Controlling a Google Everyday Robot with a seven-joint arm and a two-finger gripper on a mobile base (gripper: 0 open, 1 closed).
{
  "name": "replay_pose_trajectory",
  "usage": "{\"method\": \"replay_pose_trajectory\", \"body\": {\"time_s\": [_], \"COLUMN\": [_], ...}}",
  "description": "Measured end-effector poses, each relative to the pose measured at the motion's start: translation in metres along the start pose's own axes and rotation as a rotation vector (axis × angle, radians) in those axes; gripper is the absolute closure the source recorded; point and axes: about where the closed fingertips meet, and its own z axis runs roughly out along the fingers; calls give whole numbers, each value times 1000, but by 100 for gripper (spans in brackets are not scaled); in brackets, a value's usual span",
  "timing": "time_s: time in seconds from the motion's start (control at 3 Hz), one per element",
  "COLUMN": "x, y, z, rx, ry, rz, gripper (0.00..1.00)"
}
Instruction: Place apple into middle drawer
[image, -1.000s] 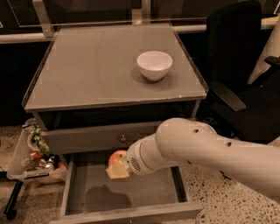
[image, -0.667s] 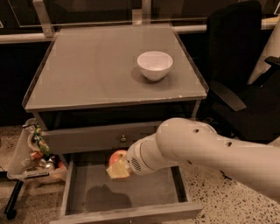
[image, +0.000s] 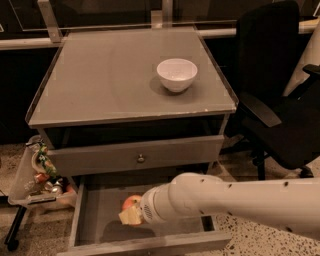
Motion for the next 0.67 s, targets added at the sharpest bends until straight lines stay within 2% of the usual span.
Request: {"method": "replay_pose_trajectory", "body": {"time_s": [0.33, 0.67], "x": [19, 12], "y": [-19, -45], "z": [41, 77], "rx": [16, 52], "ry": [-27, -121], "rz": [83, 154], "gripper": [100, 100]}}
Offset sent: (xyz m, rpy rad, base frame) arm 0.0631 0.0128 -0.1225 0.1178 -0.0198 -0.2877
